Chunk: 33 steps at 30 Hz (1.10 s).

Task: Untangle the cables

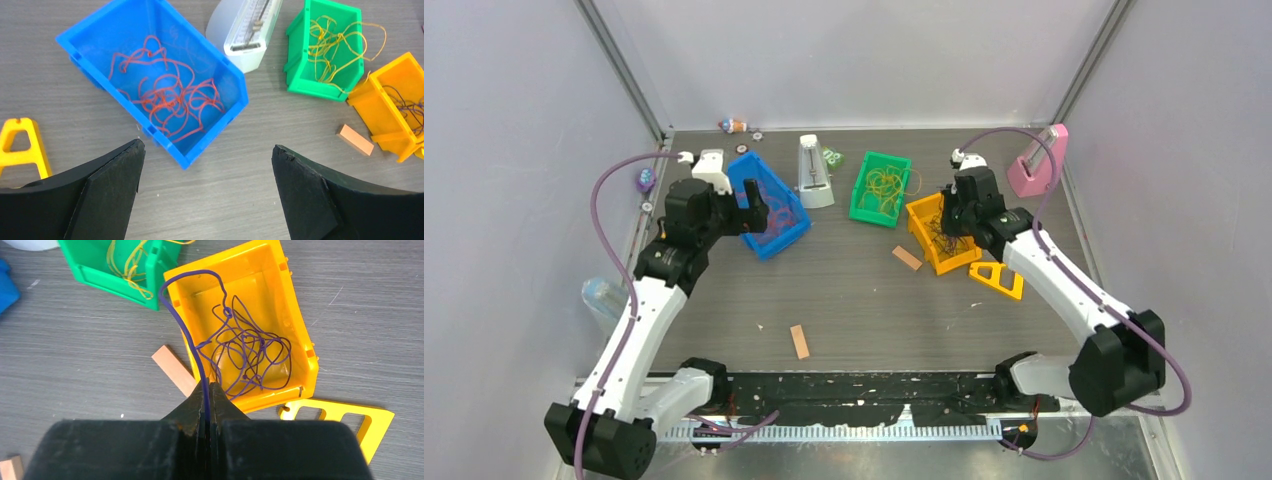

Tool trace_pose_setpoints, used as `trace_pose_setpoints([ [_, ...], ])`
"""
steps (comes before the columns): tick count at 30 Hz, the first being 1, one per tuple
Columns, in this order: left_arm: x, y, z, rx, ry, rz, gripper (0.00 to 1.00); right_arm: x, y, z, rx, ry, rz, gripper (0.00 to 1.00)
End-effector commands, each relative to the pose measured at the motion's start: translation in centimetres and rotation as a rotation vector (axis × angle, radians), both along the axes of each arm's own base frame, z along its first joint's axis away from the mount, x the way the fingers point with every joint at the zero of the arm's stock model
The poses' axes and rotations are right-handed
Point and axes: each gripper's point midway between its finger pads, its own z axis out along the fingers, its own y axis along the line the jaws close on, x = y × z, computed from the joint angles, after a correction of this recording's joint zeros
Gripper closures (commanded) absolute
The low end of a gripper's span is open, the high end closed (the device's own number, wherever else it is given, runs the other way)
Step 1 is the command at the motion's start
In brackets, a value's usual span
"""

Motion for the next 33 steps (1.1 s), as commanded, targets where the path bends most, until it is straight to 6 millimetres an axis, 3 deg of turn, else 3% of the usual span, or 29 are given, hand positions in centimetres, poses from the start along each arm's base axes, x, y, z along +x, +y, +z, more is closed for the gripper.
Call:
trace_pose_setpoints([
  [1, -1.7, -0.8, -1.5, -0.050, 0.002, -0.037, 0.00, 2.8, 0.0, -1.0, -0.022, -0.026, -0.014, 0.95],
  [10, -4.3, -0.7, -4.1, -0.132, -0.004, -0.018, 0.00, 5.7, -1.4, -7.0, -0.103, 0.049, -0.081, 0.95],
  [12, -4.6, -0.7, -4.3, -0.154, -0.034, -0.009, 0.00, 6.1, -1.7, -8.2, -0.117, 0.068, -0.092, 0.90],
  [14, -4.9, -0.3, -4.7, -0.156, -0.048, 0.008, 0.00, 6.2, -1.8, -8.6, -0.125, 0.081, -0.093, 0.70],
  [15, -5.0, -0.2, -4.8, -0.151, -0.047, 0.013, 0.00, 6.2, -1.9, -8.3, -0.123, 0.076, -0.094, 0.51],
  [17, -5.3, 0.0, -5.1, -0.134, -0.034, 0.013, 0.00, 5.9, -1.9, -7.7, -0.115, 0.065, -0.092, 0.35],
  [23, -5.8, 0.2, -5.6, -0.127, -0.031, 0.013, 0.00, 5.1, -1.8, -5.3, -0.078, 0.015, -0.083, 0.26],
  [30, -5.9, 1.2, -5.5, -0.109, -0.070, 0.053, 0.00, 3.7, -2.4, -0.7, -0.034, -0.113, -0.093, 0.01],
  [33, -5.9, 1.3, -5.6, -0.093, -0.101, 0.043, 0.01, 2.9, -2.8, 0.8, -0.021, -0.173, -0.098, 0.04],
])
